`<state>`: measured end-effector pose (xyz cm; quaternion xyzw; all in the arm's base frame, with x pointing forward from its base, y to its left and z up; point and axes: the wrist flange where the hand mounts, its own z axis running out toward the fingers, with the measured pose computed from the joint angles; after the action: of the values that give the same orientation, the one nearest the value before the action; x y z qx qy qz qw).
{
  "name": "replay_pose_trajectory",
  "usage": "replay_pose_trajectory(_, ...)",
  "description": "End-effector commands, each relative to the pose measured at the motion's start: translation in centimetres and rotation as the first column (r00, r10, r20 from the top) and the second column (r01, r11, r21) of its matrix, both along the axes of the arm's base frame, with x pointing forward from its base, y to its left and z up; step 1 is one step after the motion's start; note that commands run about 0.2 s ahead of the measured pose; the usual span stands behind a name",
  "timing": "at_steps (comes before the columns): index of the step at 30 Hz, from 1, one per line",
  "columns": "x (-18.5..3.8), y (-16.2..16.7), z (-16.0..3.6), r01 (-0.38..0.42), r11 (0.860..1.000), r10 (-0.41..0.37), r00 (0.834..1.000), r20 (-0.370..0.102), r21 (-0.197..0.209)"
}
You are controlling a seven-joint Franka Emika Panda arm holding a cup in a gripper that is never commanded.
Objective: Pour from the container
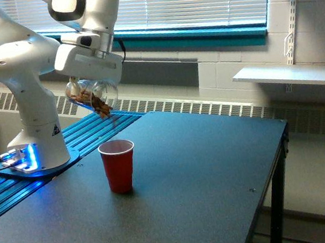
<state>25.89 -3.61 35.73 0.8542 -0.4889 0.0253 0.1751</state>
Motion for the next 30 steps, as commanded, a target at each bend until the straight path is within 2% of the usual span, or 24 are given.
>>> replay_pose_trajectory(1, -0.86, 0.01, -1.56, 0.016, 1.0, -0.017, 0.999, -0.051, -0.016)
replay_pose_trajectory(18, -0.33, -0.18, -1.86, 0.031, 0.999, -0.032, 0.997, -0.069, -0.019)
replay_pose_trajectory(30, 0.06, -0.25, -2.12, 0.029, 0.999, -0.031, 0.995, -0.099, -0.022)
